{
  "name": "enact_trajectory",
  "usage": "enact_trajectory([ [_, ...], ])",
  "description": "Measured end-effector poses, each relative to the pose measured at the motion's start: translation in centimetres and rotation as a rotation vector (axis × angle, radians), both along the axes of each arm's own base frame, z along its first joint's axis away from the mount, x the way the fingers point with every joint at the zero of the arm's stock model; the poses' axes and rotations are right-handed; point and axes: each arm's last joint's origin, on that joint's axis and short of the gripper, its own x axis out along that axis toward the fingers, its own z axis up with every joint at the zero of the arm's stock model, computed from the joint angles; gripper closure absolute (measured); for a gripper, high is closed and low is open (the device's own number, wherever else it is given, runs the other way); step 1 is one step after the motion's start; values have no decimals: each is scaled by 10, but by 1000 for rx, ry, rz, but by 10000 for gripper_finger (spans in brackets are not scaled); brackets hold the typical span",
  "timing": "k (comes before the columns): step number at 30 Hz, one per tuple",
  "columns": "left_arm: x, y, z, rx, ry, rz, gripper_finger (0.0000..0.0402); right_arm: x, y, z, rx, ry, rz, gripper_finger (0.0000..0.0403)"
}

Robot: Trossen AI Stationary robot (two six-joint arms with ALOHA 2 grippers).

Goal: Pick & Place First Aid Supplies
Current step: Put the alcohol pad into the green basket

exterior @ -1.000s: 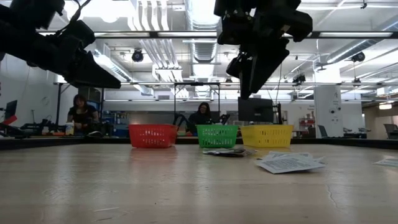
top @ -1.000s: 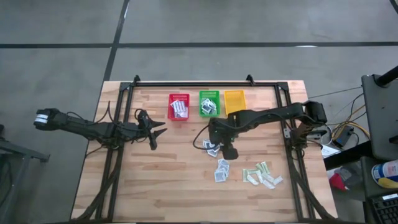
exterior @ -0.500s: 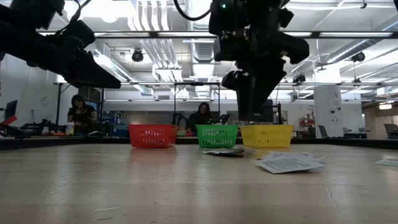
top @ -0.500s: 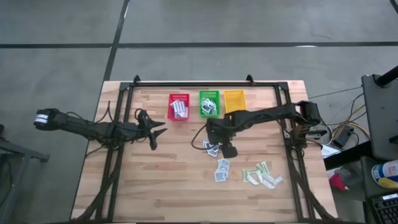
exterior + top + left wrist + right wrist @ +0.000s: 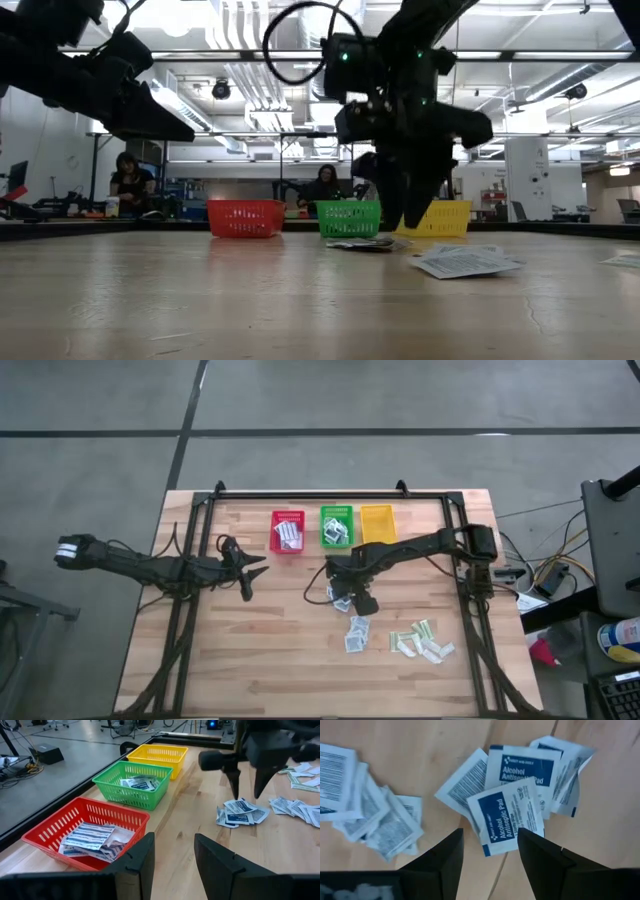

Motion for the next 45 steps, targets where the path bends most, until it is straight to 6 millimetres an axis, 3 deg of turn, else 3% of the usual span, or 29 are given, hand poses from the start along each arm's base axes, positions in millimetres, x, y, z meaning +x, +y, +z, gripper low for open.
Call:
enact_trajectory([
  [9,0,0,0,-1,-2,0,268,4,-6,-21,4,52,-24,218],
  [29,0,0,0,-1,-3,0,268,1,-6,-19,6,68,-33,312],
  [45,0,0,0,1,-2,-1,268,-5,-5,-10,10,98,-44,359],
])
